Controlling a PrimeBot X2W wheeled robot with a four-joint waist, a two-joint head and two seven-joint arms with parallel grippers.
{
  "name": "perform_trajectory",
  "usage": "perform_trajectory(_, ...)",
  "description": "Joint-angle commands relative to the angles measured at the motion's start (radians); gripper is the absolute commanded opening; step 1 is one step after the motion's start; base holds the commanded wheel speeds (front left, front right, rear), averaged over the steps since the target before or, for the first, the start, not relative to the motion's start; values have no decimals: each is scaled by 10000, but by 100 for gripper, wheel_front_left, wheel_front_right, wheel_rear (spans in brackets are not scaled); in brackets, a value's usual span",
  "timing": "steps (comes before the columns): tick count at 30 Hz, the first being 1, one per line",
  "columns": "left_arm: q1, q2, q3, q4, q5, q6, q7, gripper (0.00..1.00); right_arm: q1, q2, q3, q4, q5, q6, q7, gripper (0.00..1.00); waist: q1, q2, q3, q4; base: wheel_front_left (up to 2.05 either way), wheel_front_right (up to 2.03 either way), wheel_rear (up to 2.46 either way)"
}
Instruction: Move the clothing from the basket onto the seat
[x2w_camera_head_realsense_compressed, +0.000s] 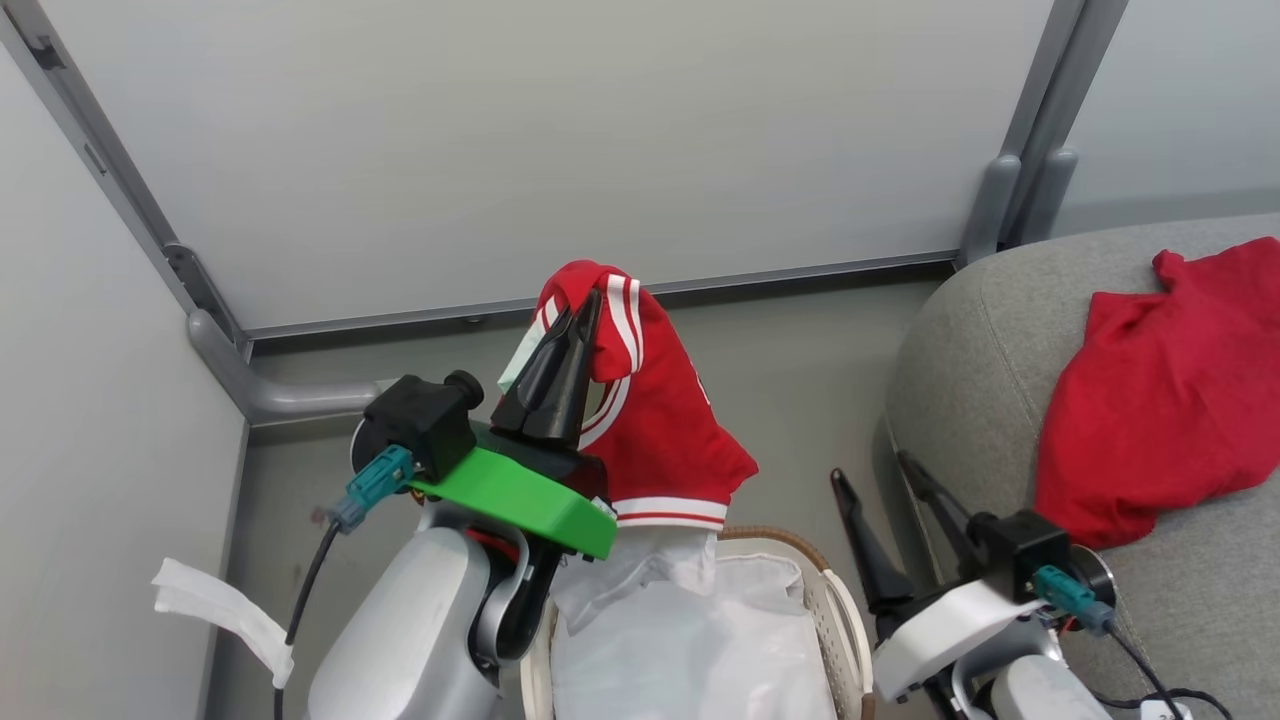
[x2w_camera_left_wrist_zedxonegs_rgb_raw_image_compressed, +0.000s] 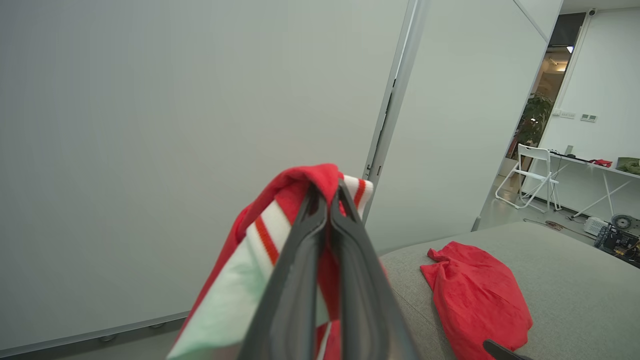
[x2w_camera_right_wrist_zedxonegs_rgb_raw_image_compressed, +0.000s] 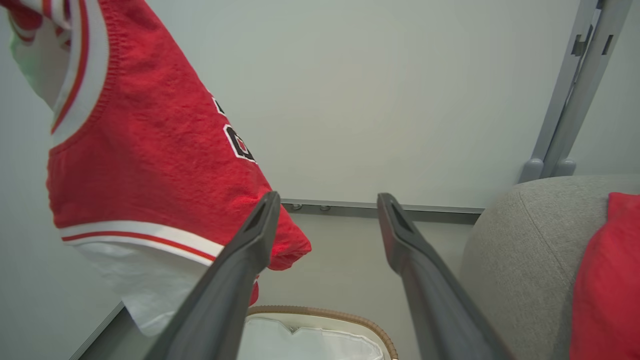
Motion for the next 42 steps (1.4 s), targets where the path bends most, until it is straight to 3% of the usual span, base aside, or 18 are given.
perform_trajectory(1, -134, 9, -7, -33, 78, 7, -7, 0, 60, -39, 187, -20, -2, -14, -47, 100, 1, 0, -10, 0, 0, 0, 0)
perform_trajectory(10, 110, -16, -178, -2, -46, 61, -7, 0, -661, -61, 2056, -390, 276, -14, -47, 100, 1, 0, 107, -26, 0, 0, 0)
perform_trajectory(16, 209, -32, -312, 29, -103, 60, -7, 0, -1631, -65, 2748, -375, 245, -14, -45, 100, 1, 0, 240, -37, 0, 0, 0)
perform_trajectory(25, 47, -47, -749, -9, -241, 50, -9, 0, -2809, -44, 3302, 337, 239, -14, -45, 100, 1, 0, 421, 87, 0, 0, 0)
perform_trajectory(42, -273, -54, -1716, -302, -664, 196, -9, 0, -3056, -40, 3480, 2090, 639, -14, -45, 100, 1, 0, 583, 403, 0, 0, 0)
